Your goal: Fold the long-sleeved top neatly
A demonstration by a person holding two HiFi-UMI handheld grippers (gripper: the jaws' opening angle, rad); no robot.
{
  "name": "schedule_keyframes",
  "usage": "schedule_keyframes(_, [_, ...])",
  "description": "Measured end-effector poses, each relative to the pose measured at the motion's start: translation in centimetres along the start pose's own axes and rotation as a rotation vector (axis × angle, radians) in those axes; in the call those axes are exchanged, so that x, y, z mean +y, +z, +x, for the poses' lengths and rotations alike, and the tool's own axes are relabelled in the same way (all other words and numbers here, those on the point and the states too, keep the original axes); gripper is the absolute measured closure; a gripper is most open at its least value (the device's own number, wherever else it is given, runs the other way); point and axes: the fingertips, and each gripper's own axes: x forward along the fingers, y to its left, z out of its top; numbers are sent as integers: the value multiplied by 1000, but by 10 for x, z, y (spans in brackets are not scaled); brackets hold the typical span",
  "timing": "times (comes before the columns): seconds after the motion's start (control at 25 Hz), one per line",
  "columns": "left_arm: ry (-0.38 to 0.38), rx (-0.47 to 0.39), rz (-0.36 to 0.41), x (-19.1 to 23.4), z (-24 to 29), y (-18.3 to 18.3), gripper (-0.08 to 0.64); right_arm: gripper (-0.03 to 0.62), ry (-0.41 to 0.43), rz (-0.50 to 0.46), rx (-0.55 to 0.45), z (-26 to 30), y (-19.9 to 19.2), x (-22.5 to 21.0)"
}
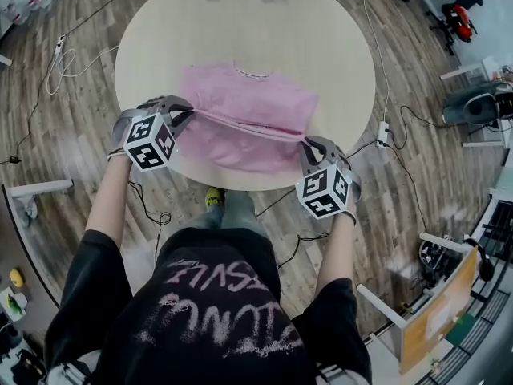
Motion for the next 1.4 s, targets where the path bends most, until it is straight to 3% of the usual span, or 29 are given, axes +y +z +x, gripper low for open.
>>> schedule_keyframes(0.84, [-27,68,-62,105,74,1,534,557,77,-23,-28,99,21,-106])
schedule_keyframes(1.4, [-83,134,-189,121,143,-35,538,557,182,20,4,184,8,-112])
